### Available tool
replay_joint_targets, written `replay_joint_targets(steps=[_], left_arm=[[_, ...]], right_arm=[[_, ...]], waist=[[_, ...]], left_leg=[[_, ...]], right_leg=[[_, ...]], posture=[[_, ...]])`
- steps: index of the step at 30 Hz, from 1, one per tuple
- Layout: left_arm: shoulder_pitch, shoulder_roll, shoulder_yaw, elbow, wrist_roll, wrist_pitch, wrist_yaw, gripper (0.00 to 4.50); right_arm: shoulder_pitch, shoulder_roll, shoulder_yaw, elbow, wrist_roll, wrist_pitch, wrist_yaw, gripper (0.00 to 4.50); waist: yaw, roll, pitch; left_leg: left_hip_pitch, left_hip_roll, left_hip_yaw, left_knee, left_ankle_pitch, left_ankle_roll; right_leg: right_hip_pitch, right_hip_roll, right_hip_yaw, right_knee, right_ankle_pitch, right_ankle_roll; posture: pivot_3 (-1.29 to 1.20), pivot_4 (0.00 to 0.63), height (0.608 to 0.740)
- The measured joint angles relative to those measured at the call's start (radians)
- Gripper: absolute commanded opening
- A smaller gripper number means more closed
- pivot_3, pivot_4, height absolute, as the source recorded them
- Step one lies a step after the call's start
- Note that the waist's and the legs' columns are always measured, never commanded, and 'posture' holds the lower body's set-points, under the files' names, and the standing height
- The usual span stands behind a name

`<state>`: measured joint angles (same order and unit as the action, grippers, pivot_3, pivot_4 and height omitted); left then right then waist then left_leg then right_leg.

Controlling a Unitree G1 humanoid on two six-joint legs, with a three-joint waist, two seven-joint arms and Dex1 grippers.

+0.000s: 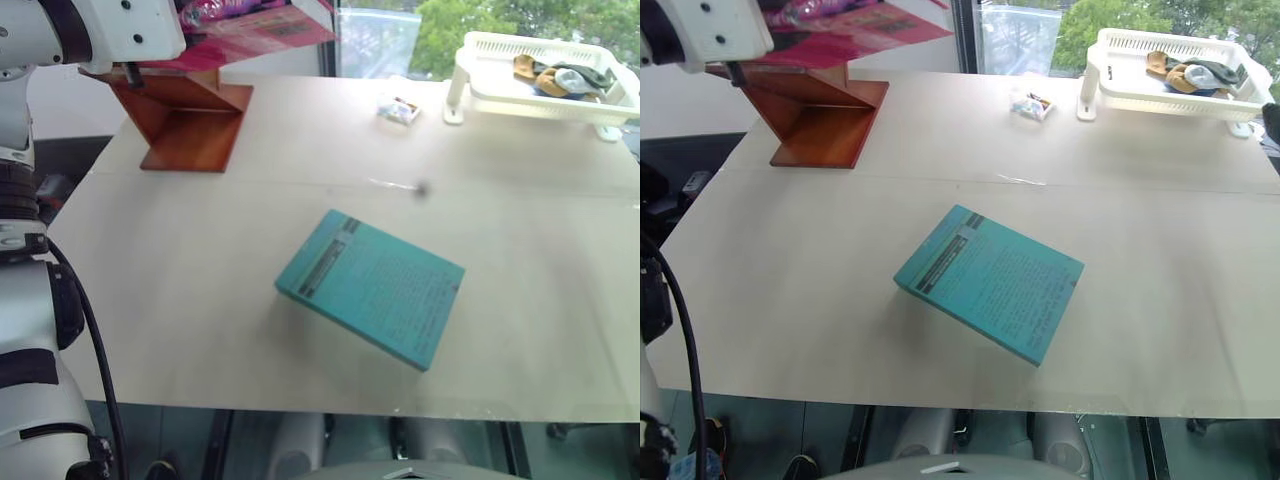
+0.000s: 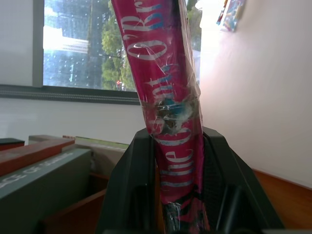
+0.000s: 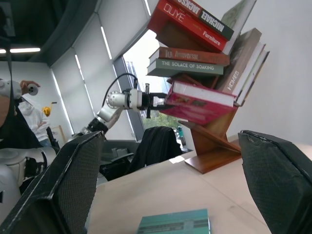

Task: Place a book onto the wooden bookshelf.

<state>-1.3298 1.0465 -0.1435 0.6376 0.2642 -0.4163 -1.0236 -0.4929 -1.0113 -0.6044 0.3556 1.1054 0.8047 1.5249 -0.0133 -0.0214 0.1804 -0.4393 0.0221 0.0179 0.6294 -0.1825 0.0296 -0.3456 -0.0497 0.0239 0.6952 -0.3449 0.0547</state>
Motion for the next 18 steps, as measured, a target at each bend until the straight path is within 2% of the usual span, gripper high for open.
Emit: replay_joint_targets(steps=[4, 13, 16, 18], left_arm=[[-0.106, 0.058, -0.051, 0.162, 0.101, -0.084, 0.023, 0.75], [-0.2, 0.061, -0.176, 0.471, 0.3, -0.239, 0.179, 0.75], [-0.227, 0.047, -0.191, 0.533, 0.333, -0.265, 0.252, 0.75], [-0.231, 0.038, -0.21, 0.557, 0.352, -0.27, 0.291, 0.75]], right_arm=[[0.0, 0.0, 0.003, 0.001, -0.01, -0.003, 0.0, 4.5], [0.002, 0.017, 0.004, -0.003, -0.019, -0.007, -0.002, 4.5], [0.005, 0.018, 0.001, -0.008, -0.019, -0.009, -0.003, 4.5], [0.005, 0.022, 0.0, -0.008, -0.019, -0.01, -0.004, 4.5]], waist=[[-0.005, 0.002, 0.001], [-0.001, 0.002, 0.002], [0.0, 0.002, 0.001], [0.0, 0.002, 0.001]], left_leg=[[0.0, 0.0, 0.001, 0.0, 0.0, 0.0], [-0.002, 0.0, 0.001, 0.0, 0.0, 0.001], [-0.013, 0.0, 0.0, 0.004, 0.0, 0.001], [-0.014, 0.0, 0.0, 0.005, 0.0, 0.001]], right_leg=[[-0.001, 0.0, 0.001, 0.0, 0.0, 0.0], [-0.002, 0.0, 0.0, 0.001, 0.0, 0.0], [-0.013, 0.0, 0.0, 0.004, 0.0, 0.0], [-0.014, 0.0, 0.0, 0.005, 0.0, 0.0]], posture=[[0.0, 0.15, 0.74], [0.0, 0.15, 0.74], [0.0, 0.15, 0.74], [0.0, 0.15, 0.74]])
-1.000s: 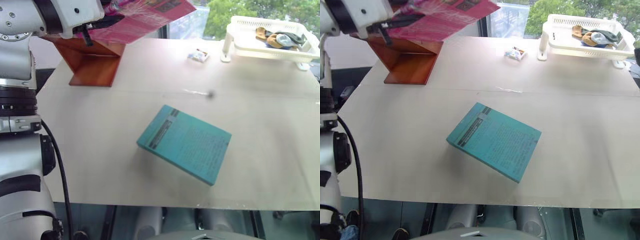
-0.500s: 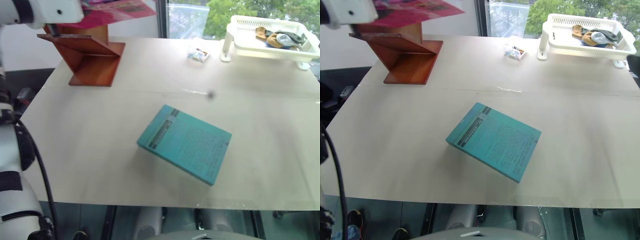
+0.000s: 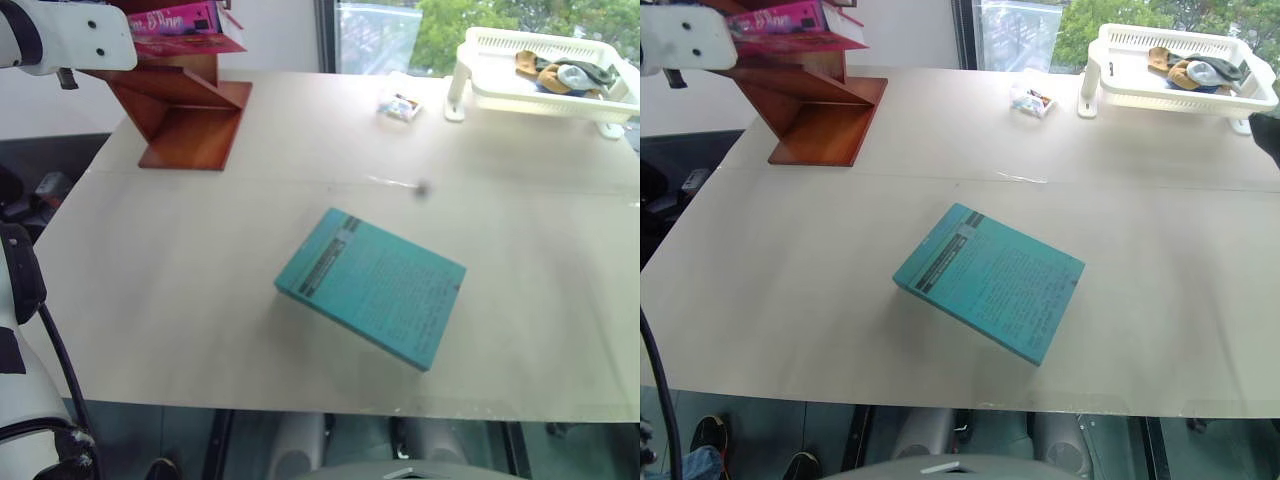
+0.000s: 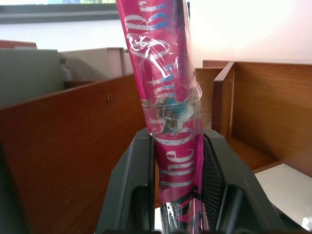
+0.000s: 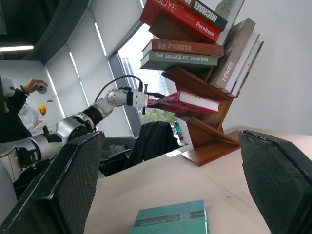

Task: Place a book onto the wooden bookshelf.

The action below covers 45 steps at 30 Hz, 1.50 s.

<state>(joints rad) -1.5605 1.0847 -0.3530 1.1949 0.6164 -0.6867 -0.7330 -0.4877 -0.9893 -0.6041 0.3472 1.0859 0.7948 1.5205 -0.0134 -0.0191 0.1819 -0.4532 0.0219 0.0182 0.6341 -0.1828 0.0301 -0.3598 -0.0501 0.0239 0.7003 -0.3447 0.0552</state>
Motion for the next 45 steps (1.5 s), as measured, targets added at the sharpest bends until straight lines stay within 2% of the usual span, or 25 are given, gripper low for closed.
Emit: replay_joint_targets(steps=[4, 10, 26, 41, 43, 44, 45], left_arm=[[-0.003, -0.018, -0.048, 0.054, 0.068, -0.001, 0.115, 0.75], [-0.023, -0.05, -0.055, 0.113, 0.097, 0.043, 0.204, 0.75], [-0.027, -0.138, -0.08, 0.132, 0.116, 0.067, 0.254, 0.75], [-0.026, -0.138, -0.081, 0.146, 0.129, 0.149, 0.295, 0.75], [-0.026, -0.138, -0.082, 0.146, 0.13, 0.15, 0.295, 1.78], [-0.026, -0.138, -0.085, 0.147, 0.13, 0.15, 0.293, 2.03], [-0.026, -0.139, -0.085, 0.151, 0.13, 0.15, 0.291, 2.48]], right_arm=[[0.005, 0.004, -0.005, -0.017, 0.0, -0.013, -0.006, 4.5], [0.037, 0.015, -0.032, -0.035, 0.0, -0.016, -0.026, 4.5], [0.037, 0.026, -0.033, -0.059, -0.004, -0.028, -0.049, 4.5], [0.078, 0.035, -0.063, -0.095, 0.0, -0.037, -0.077, 4.5], [0.078, 0.035, -0.064, -0.095, 0.0, -0.038, -0.078, 4.5], [0.078, 0.035, -0.064, -0.095, 0.0, -0.04, -0.079, 4.5], [0.078, 0.036, -0.064, -0.095, -0.001, -0.042, -0.079, 4.5]], waist=[[-0.002, 0.0, 0.0], [-0.002, 0.0, 0.0], [0.0, 0.0, 0.0], [-0.004, 0.0, 0.0], [-0.004, 0.0, 0.0], [-0.004, 0.0, 0.0], [-0.004, 0.0, 0.0]], left_leg=[[-0.001, 0.0, 0.0, 0.0, 0.0, 0.0], [-0.001, 0.0, 0.001, 0.0, 0.0, 0.0], [-0.001, -0.001, 0.001, 0.005, 0.0, 0.0], [-0.001, 0.0, 0.001, 0.005, 0.0, 0.0], [-0.001, 0.0, 0.001, 0.005, 0.0, 0.0], [-0.001, 0.0, 0.001, 0.005, 0.0, 0.0], [-0.001, 0.0, 0.001, 0.005, 0.0, 0.0]], right_leg=[[-0.002, 0.0, 0.0, 0.0, 0.0, 0.0], [-0.002, 0.0, 0.001, 0.001, 0.0, 0.0], [-0.003, 0.0, 0.001, 0.009, 0.0, 0.0], [-0.004, 0.001, 0.002, 0.01, 0.0, 0.0], [-0.004, 0.001, 0.002, 0.01, 0.0, 0.0], [-0.004, 0.001, 0.002, 0.01, 0.0, 0.0], [-0.004, 0.001, 0.002, 0.01, 0.0, 0.0]], posture=[[0.0, 0.15, 0.74], [0.0, 0.15, 0.74], [0.0, 0.15, 0.74], [0.0, 0.15, 0.74], [0.0, 0.15, 0.74], [0.0, 0.15, 0.74], [0.0, 0.15, 0.74]])
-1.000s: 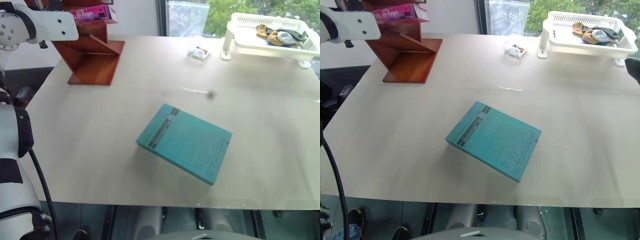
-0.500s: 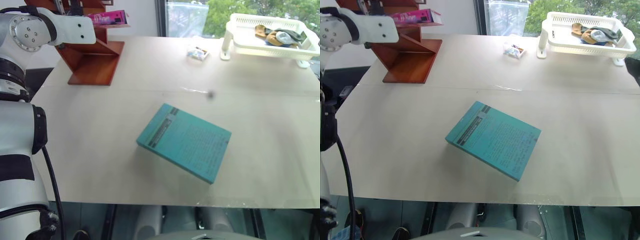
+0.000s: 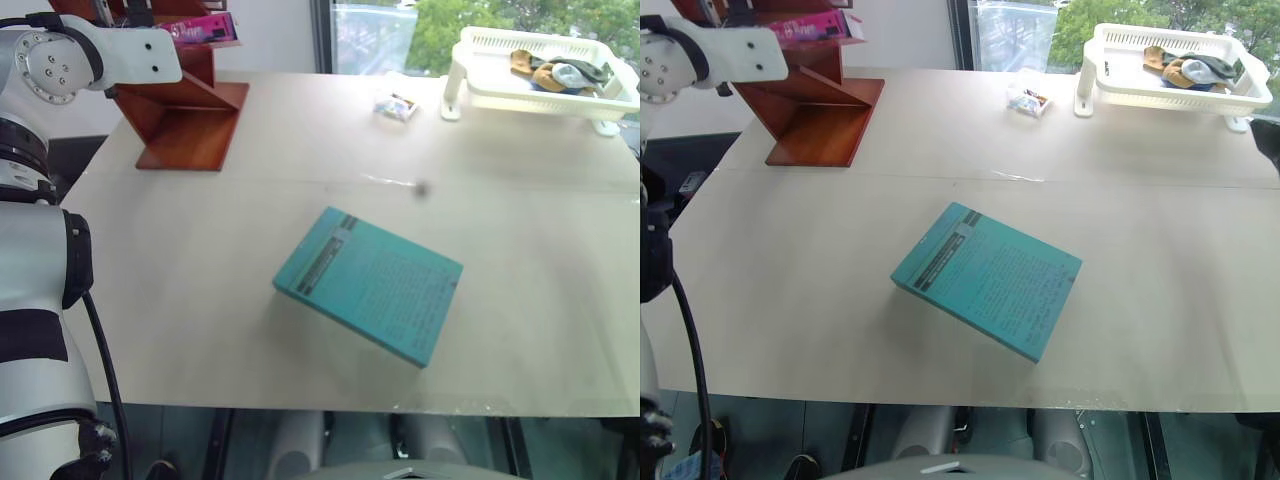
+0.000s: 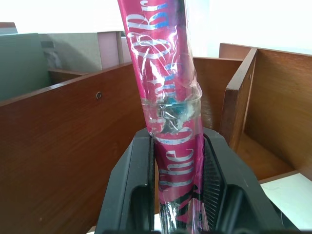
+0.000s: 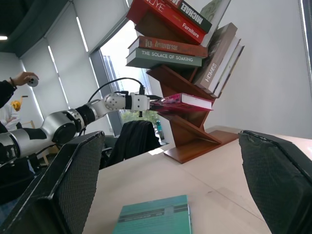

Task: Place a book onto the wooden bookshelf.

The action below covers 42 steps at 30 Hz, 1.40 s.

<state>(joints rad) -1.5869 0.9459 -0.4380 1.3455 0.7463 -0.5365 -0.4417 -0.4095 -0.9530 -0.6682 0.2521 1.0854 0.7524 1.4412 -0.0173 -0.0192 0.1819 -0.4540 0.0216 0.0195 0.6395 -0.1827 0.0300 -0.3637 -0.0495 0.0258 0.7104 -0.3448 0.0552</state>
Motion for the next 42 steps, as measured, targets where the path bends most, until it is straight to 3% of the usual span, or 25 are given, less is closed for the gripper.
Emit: replay_joint_targets(steps=[4, 5, 19, 27, 37, 42], left_arm=[[0.0, -0.001, -0.001, 0.002, 0.0, 0.003, -0.009, 4.24], [0.0, 0.0, -0.002, 0.002, 0.0, 0.008, -0.01, 4.44], [0.009, 0.022, -0.003, 0.003, 0.012, 0.037, -0.018, 4.44], [0.011, 0.027, 0.061, -0.004, -0.091, -0.05, -0.117, 4.44], [0.108, -0.148, 0.21, -0.146, -0.386, -0.153, -0.443, 4.44], [0.227, -0.24, 0.239, -0.225, -0.47, -0.132, -0.472, 4.44]], right_arm=[[0.0, 0.011, 0.0, 0.0, 0.0, -0.012, -0.002, 4.5], [0.001, 0.012, 0.0, 0.0, -0.001, -0.014, -0.003, 4.5], [0.012, 0.011, -0.016, 0.0, -0.004, -0.016, -0.006, 4.5], [0.012, 0.01, -0.016, 0.004, -0.014, -0.017, -0.003, 4.5], [0.019, 0.007, -0.018, 0.008, -0.023, -0.017, 0.003, 4.5], [0.057, 0.005, -0.049, -0.001, -0.021, -0.016, -0.003, 4.5]], waist=[[0.002, 0.0, 0.0], [0.002, 0.0, 0.0], [0.002, 0.0, 0.0], [0.004, 0.0, 0.0], [0.004, 0.0, 0.0], [0.003, 0.0, 0.0]], left_leg=[[0.0, 0.0, 0.0, 0.0, 0.0, 0.0], [0.0, 0.0, 0.0, 0.0, 0.0, 0.0], [0.0, 0.0, 0.0, 0.001, 0.0, 0.0], [0.0, 0.0, 0.0, 0.002, 0.0, 0.0], [0.0, 0.0, -0.001, 0.005, 0.0, 0.0], [-0.001, 0.0, -0.001, 0.006, 0.0, 0.0]], right_leg=[[0.0, 0.0, 0.0, 0.0, 0.0, 0.0], [0.0, 0.0, 0.0, 0.0, 0.0, 0.0], [0.0, 0.0, 0.0, 0.001, 0.0, 0.0], [0.0, 0.0, 0.0, 0.001, 0.0, 0.0], [0.001, 0.0, -0.001, 0.003, 0.0, 0.0], [0.001, 0.0, 0.0, 0.003, 0.0, 0.0]], posture=[[0.0, 0.15, 0.74], [0.0, 0.15, 0.74], [0.0, 0.15, 0.74], [0.0, 0.15, 0.74], [0.0, 0.15, 0.74], [0.0, 0.15, 0.74]])
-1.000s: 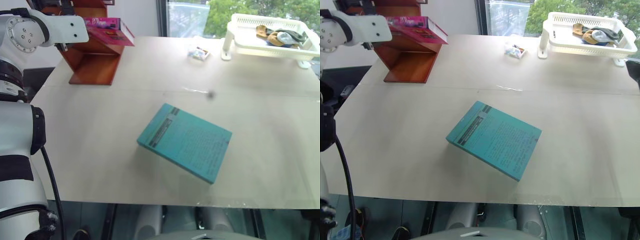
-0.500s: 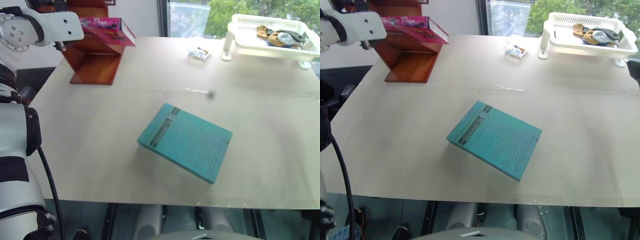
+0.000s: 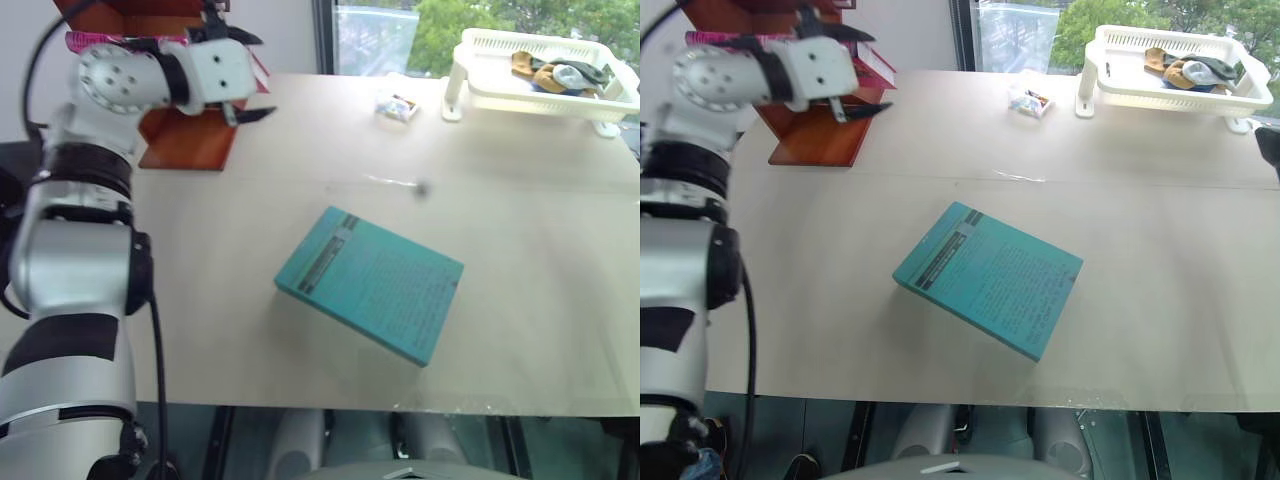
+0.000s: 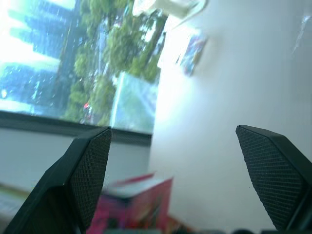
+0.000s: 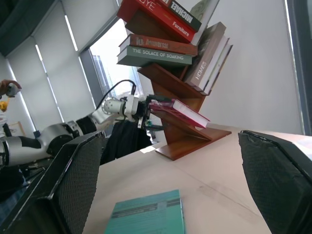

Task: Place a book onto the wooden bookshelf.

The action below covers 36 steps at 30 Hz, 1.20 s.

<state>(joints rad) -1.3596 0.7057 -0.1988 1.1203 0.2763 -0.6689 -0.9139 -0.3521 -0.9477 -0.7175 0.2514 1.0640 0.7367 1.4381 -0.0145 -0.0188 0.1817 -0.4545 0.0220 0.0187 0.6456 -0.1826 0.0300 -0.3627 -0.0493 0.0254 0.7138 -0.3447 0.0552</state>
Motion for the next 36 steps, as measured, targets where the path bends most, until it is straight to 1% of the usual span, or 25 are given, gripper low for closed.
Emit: replay_joint_targets(steps=[2, 3, 4, 6, 7, 10, 12, 15, 18, 21, 24, 33, 34, 36], left_arm=[[0.025, -0.033, 0.012, -0.018, -0.023, 0.024, 0.009, 4.44], [0.034, -0.06, 0.027, -0.029, -0.034, 0.043, 0.044, 4.44], [0.045, -0.115, 0.058, -0.047, -0.062, 0.076, 0.111, 4.44], [0.049, -0.133, 0.065, -0.051, -0.071, 0.084, 0.129, 4.44], [0.072, -0.192, 0.105, -0.054, -0.107, 0.135, 0.205, 4.44], [0.102, -0.247, 0.129, -0.046, -0.124, 0.167, 0.297, 4.44], [0.105, -0.288, 0.149, -0.019, -0.124, 0.198, 0.399, 4.44], [0.104, -0.304, 0.161, 0.001, -0.122, 0.224, 0.503, 4.44], [0.094, -0.319, 0.184, 0.033, -0.118, 0.239, 0.682, 4.44], [0.064, -0.318, 0.197, 0.064, -0.111, 0.278, 0.8, 4.44], [0.05, -0.305, 0.215, 0.088, -0.115, 0.315, 0.867, 4.44], [0.047, -0.303, 0.229, 0.092, -0.124, 0.317, 0.884, 4.44], [0.047, -0.303, 0.23, 0.091, -0.126, 0.317, 0.875, 4.44], [0.049, -0.304, 0.245, 0.077, -0.173, 0.299, 0.778, 4.44]], right_arm=[[0.013, 0.0, -0.01, -0.009, 0.002, 0.001, -0.004, 4.5], [0.022, -0.001, -0.015, -0.015, 0.004, 0.002, -0.006, 4.5], [0.029, -0.002, -0.027, -0.018, 0.005, 0.002, -0.008, 4.5], [0.029, -0.002, -0.028, -0.021, 0.006, 0.002, -0.009, 4.5], [0.034, -0.005, -0.041, -0.035, 0.011, 0.003, -0.011, 4.5], [0.038, -0.007, -0.047, -0.037, 0.016, 0.003, -0.016, 4.5], [0.041, -0.007, -0.048, -0.037, 0.018, 0.004, -0.02, 4.5], [0.041, -0.007, -0.048, -0.038, 0.019, 0.004, -0.025, 4.5], [0.041, -0.007, -0.047, -0.04, 0.019, 0.004, -0.027, 4.5], [0.051, -0.007, -0.046, -0.068, 0.019, 0.004, -0.03, 4.5], [0.059, -0.011, -0.046, -0.092, 0.022, 0.008, -0.034, 4.5], [0.061, -0.024, -0.048, -0.094, 0.023, 0.016, -0.045, 4.5], [0.061, -0.024, -0.048, -0.094, 0.023, 0.016, -0.046, 4.5], [0.061, -0.024, -0.047, -0.094, 0.022, 0.016, -0.048, 4.5]], waist=[[0.001, 0.0, 0.0], [0.002, 0.0, 0.0], [0.004, 0.0, 0.0], [0.004, 0.0, 0.0], [0.004, 0.0, 0.0], [0.002, 0.0, 0.0], [0.001, 0.0, 0.0], [0.0, 0.0, 0.0], [0.003, 0.0, 0.0], [0.004, 0.0, 0.0], [0.002, 0.0, 0.0], [-0.003, 0.0, 0.0], [-0.003, 0.0, 0.0], [0.0, 0.0, 0.0]], left_leg=[[0.0, 0.0, 0.0, 0.001, 0.0, 0.0], [0.0, 0.0, -0.001, 0.002, 0.0, 0.0], [0.0, 0.0, -0.001, 0.002, 0.0, 0.0], [-0.001, 0.0, -0.002, 0.003, 0.0, 0.0], [0.0, 0.0, -0.002, 0.004, 0.0, 0.0], [0.0, 0.0, -0.002, 0.004, 0.0, 0.0], [0.0, 0.0, -0.002, 0.004, 0.0, 0.0], [0.0, 0.0, -0.002, 0.004, 0.0, 0.0], [0.0, 0.0, -0.002, 0.004, 0.0, 0.0], [0.0, 0.0, -0.002, 0.004, 0.0, 0.0], [0.0, 0.0, -0.002, 0.004, 0.0, 0.0], [0.001, 0.0, -0.001, 0.003, 0.002, -0.003], [0.001, 0.0, -0.001, 0.003, 0.002, -0.003], [0.0, 0.0, -0.001, 0.003, 0.002, -0.004]], right_leg=[[0.0, 0.0, 0.0, 0.0, 0.0, 0.0], [0.0, 0.0, 0.0, 0.0, 0.0, 0.0], [0.001, 0.0, -0.001, 0.001, 0.0, 0.001], [0.001, 0.0, -0.001, 0.001, 0.0, 0.001], [0.002, 0.0, -0.001, 0.001, 0.001, 0.001], [0.002, 0.0, -0.001, 0.001, 0.001, 0.002], [0.002, 0.0, -0.001, 0.001, 0.001, 0.002], [0.002, 0.0, -0.001, 0.001, 0.001, 0.002], [0.002, 0.0, -0.001, 0.001, 0.001, 0.002], [0.002, 0.0, -0.001, 0.001, 0.001, 0.002], [0.002, 0.0, -0.001, 0.001, 0.001, 0.002], [0.002, 0.0, 0.0, 0.001, 0.001, 0.002], [0.002, 0.0, 0.001, 0.001, 0.001, 0.002], [0.002, 0.0, 0.0, 0.001, 0.001, 0.002]], posture=[[0.0, 0.15, 0.74], [0.0, 0.15, 0.74], [0.0, 0.15, 0.74], [0.0, 0.15, 0.74], [0.0, 0.15, 0.74], [0.0, 0.15, 0.74], [0.0, 0.15, 0.74], [0.0, 0.15, 0.74], [0.0, 0.15, 0.74], [0.0, 0.15, 0.74], [0.0, 0.15, 0.74], [0.0, 0.15, 0.74], [0.0, 0.15, 0.74], [0.0, 0.15, 0.74]])
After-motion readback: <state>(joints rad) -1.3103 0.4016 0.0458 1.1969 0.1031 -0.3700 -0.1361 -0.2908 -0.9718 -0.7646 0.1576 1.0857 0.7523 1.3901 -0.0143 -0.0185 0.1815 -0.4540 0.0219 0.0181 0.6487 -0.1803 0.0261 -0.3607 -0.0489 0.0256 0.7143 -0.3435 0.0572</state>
